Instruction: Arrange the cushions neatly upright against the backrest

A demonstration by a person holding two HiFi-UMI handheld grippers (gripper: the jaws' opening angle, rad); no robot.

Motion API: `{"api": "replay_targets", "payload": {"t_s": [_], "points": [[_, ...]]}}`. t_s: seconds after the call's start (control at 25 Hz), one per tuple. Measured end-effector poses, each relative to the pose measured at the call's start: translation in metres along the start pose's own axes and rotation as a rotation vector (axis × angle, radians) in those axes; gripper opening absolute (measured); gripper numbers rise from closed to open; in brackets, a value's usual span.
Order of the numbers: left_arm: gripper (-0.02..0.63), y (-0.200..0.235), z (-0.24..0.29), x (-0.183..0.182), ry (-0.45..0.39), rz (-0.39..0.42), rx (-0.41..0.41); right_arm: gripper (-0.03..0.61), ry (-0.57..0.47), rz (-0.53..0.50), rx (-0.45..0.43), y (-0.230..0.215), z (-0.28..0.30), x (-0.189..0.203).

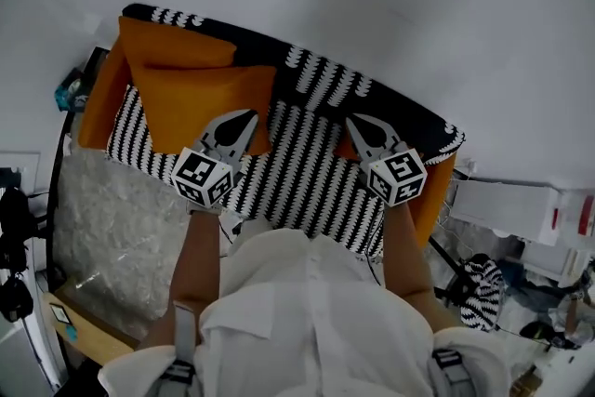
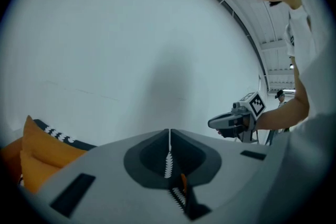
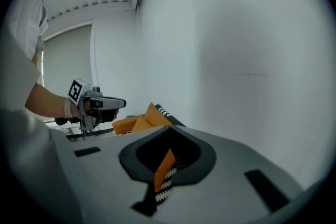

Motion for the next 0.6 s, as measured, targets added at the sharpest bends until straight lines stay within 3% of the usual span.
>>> {"api": "replay_targets", "payload": {"t_s": [0.6], "points": [[0.023,0.122,-0.102,0.070,0.098,-0.088,-0.227,0.065,0.196,-0.136,-0.324,0.095,0.234,0.018]]}}
Point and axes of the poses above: the fingertips, and each gripper's own axes: z forward along the fingers, y to its left, x out of its underside, the point moved 10 cm from there along -z, backward along the fingers, and after that the axes turned 6 degrees about z, right-handed, at the moved point
